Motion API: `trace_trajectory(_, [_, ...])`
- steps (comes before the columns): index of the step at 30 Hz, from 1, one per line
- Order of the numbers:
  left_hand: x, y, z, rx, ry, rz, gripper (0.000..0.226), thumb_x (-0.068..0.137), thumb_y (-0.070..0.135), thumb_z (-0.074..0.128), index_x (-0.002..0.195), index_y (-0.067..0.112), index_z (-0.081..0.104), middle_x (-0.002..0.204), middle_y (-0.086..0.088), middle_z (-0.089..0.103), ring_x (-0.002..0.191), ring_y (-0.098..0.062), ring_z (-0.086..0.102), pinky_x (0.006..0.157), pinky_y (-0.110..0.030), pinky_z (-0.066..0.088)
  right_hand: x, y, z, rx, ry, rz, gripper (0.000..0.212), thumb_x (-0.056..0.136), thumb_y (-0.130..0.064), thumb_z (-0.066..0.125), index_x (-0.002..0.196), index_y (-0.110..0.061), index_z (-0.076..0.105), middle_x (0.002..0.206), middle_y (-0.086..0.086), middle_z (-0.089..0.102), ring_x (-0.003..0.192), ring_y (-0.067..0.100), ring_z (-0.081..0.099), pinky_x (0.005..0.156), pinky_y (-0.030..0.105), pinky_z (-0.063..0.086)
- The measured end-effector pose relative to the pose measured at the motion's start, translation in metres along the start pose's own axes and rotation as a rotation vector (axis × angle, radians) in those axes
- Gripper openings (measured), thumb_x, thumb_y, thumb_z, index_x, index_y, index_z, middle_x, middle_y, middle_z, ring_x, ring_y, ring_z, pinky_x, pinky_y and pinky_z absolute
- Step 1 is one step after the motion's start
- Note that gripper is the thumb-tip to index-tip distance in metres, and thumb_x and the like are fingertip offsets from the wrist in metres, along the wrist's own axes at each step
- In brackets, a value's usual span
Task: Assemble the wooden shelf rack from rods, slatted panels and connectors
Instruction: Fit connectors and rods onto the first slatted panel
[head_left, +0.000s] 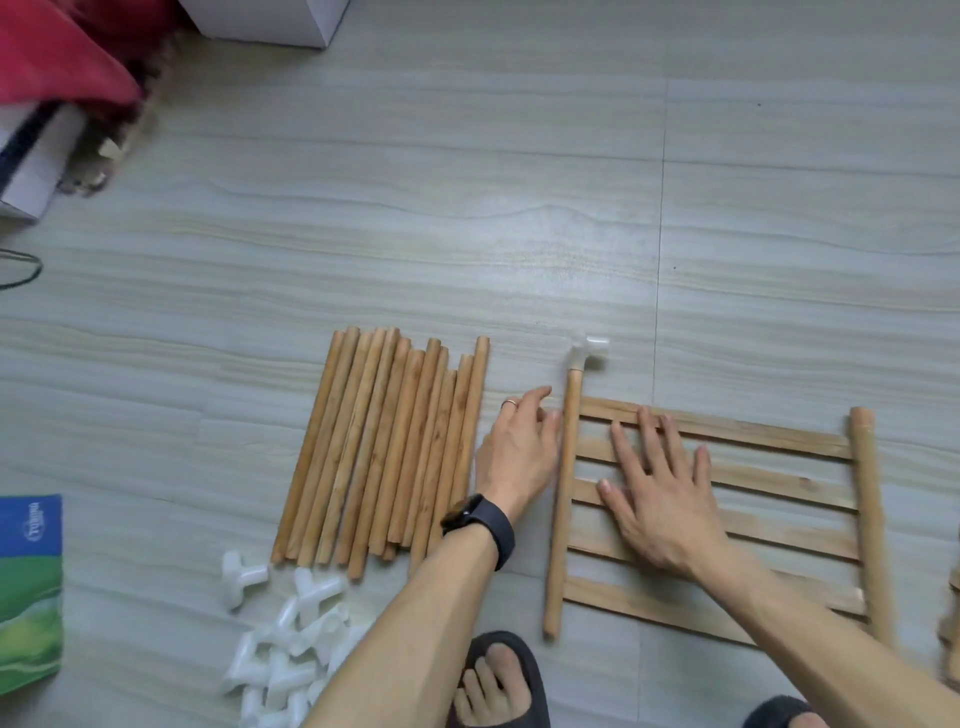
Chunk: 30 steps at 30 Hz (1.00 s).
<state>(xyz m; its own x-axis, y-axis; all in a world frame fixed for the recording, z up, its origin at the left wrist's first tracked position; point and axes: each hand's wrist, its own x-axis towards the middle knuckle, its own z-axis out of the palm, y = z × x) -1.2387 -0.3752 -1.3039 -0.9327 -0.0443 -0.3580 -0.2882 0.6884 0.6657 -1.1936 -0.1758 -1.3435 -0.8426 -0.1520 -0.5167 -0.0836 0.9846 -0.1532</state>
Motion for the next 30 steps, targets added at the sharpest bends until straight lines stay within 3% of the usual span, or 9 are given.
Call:
trace_trajectory(3, [-0.018, -0.024, -0.056, -0.022, 0.376, 0.107, 0.029, 0.101, 0.03, 0.054, 0.13, 0.029, 0.057, 0.11, 0.006, 0.055, 0.086, -0.009, 0.059, 0.073, -0.034, 0.056, 0.008, -0.016, 0.001, -0.022, -0.043, 0.05, 0.095, 0.082, -0.083, -0.008, 0.159, -0.029, -0.018, 0.16, 0.009, -0.04, 0.147, 0.035, -0.038, 0.116, 0.07, -0.004])
trace_trajectory(5, [-0.037, -0.059, -0.1, 0.073, 0.617, 0.035, 0.03, 0.097, 0.026, 0.058, 0.126, 0.025, 0.057, 0.12, 0.001, 0.053, 0.101, -0.014, 0.056, 0.082, -0.029, 0.05, 0.01, -0.029, 0.001, -0.014, -0.079, 0.079, 0.1, 0.079, -0.082, -0.016, 0.16, -0.023, -0.016, 0.154, 0.013, -0.046, 0.145, 0.041, -0.038, 0.114, 0.074, -0.002])
trace_trajectory(7, [-0.055, -0.102, -0.139, 0.258, 0.745, -0.26, 0.037, 0.094, 0.026, 0.059, 0.131, 0.022, 0.054, 0.134, -0.008, 0.048, 0.122, -0.028, 0.046, 0.098, -0.042, 0.041, 0.01, -0.037, 0.001, 0.006, -0.105, 0.09, 0.1, 0.078, -0.08, -0.02, 0.159, -0.022, -0.019, 0.147, 0.012, -0.055, 0.143, 0.041, -0.042, 0.114, 0.076, -0.004])
trace_trajectory(10, [-0.088, -0.16, -0.174, 0.319, 0.526, -0.821, 0.052, 0.094, 0.029, 0.053, 0.144, 0.028, 0.042, 0.153, -0.014, 0.025, 0.132, -0.043, 0.034, 0.109, -0.052, 0.033, 0.006, -0.039, -0.004, 0.023, -0.125, 0.089, 0.097, 0.079, -0.082, -0.013, 0.158, -0.026, -0.023, 0.145, 0.008, -0.058, 0.139, 0.039, -0.047, 0.113, 0.075, -0.007])
trace_trajectory(12, [-0.106, -0.182, -0.18, 0.22, 0.303, -0.997, 0.055, 0.094, 0.025, 0.051, 0.147, 0.028, 0.038, 0.152, -0.017, 0.019, 0.115, -0.045, 0.048, 0.103, -0.047, 0.041, 0.006, -0.038, -0.007, 0.037, -0.157, 0.084, 0.096, 0.081, -0.083, -0.008, 0.157, -0.028, -0.024, 0.144, 0.007, -0.059, 0.139, 0.038, -0.047, 0.112, 0.075, -0.009])
trace_trajectory(15, [-0.122, -0.195, -0.171, 0.145, 0.202, -0.991, 0.045, 0.096, 0.02, 0.051, 0.141, 0.021, 0.048, 0.146, -0.023, 0.029, 0.087, -0.03, 0.049, 0.092, -0.038, 0.044, 0.008, -0.038, -0.01, 0.031, -0.208, 0.079, 0.096, 0.081, -0.085, -0.004, 0.155, -0.029, -0.028, 0.138, 0.006, -0.063, 0.138, 0.039, -0.048, 0.111, 0.075, -0.011])
trace_trajectory(24, [-0.109, -0.156, -0.172, -0.096, 0.619, -0.89, 0.022, 0.097, 0.012, 0.055, 0.116, 0.017, 0.066, 0.141, -0.016, 0.04, 0.084, -0.03, 0.052, 0.08, -0.029, 0.039, 0.011, -0.045, -0.032, -0.146, -0.286, 0.083, 0.108, 0.086, -0.086, 0.023, 0.157, -0.02, -0.024, 0.159, 0.021, -0.037, 0.147, 0.051, -0.028, 0.117, 0.07, 0.013])
trace_trajectory(27, [-0.094, -0.122, -0.184, -0.355, 0.724, -0.782, 0.024, 0.097, 0.012, 0.059, 0.12, 0.017, 0.064, 0.136, -0.013, 0.052, 0.097, -0.03, 0.061, 0.083, -0.033, 0.048, 0.011, -0.043, -0.061, -0.256, -0.349, 0.049, 0.114, 0.083, -0.085, 0.043, 0.162, -0.02, -0.007, 0.167, 0.021, -0.017, 0.153, 0.049, -0.005, 0.119, 0.06, 0.027])
trace_trajectory(30, [-0.072, -0.067, -0.183, -0.894, 0.559, -0.624, 0.021, 0.097, 0.006, 0.063, 0.118, 0.01, 0.064, 0.123, -0.015, 0.064, 0.094, -0.023, 0.065, 0.074, -0.029, 0.055, 0.008, -0.041, -0.105, -0.159, -0.456, -0.064, 0.091, 0.09, -0.076, 0.049, 0.158, -0.02, 0.027, 0.167, 0.015, 0.02, 0.15, 0.037, 0.029, 0.12, 0.047, 0.031])
